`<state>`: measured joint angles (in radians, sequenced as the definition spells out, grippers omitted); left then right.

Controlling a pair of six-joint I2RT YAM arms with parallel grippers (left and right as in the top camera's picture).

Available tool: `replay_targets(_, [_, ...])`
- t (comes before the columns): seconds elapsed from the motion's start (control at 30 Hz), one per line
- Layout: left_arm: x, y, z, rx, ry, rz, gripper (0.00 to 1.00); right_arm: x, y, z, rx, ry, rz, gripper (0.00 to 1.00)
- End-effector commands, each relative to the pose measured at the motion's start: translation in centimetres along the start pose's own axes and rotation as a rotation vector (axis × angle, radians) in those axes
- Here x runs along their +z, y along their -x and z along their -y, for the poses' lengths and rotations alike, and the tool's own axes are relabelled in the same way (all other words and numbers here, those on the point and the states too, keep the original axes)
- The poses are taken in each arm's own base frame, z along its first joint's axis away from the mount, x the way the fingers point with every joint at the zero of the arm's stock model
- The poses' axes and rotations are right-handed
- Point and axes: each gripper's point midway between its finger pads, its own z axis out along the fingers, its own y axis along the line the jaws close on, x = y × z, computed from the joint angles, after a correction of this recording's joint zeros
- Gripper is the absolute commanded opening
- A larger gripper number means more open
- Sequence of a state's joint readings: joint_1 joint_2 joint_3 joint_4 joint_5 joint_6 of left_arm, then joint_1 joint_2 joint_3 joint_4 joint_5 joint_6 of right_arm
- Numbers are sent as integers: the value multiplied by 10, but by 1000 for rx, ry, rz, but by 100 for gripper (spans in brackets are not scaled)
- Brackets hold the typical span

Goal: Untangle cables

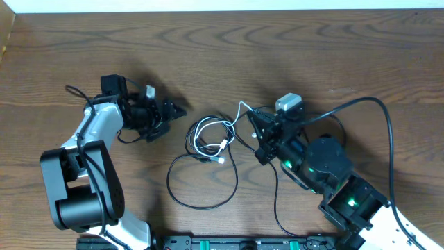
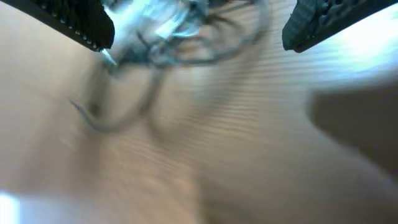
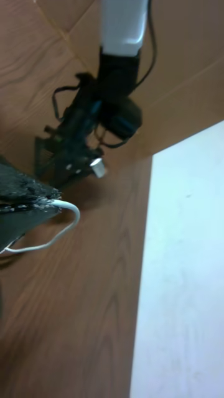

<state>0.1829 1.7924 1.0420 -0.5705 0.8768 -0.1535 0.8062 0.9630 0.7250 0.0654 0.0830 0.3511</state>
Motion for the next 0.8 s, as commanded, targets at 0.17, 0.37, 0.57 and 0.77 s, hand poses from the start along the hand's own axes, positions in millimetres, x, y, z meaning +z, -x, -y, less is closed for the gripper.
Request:
replay_targets(0.17, [1,-21,53,344,-293,-57,90,7,-8,17,-5,-60,-33,1])
replay_targets(0.37, [26,-17,37,416,-90,-63,73,7,-8,17,18,-49,-37,1])
replay_targets(0.57, [38,-2,23,345,80,-14,73,8,-11,10,20,-9,-52,1])
replay_targets(0.77, [39,1,19,338,116,0,67,8,-11,9,20,-2,-54,1])
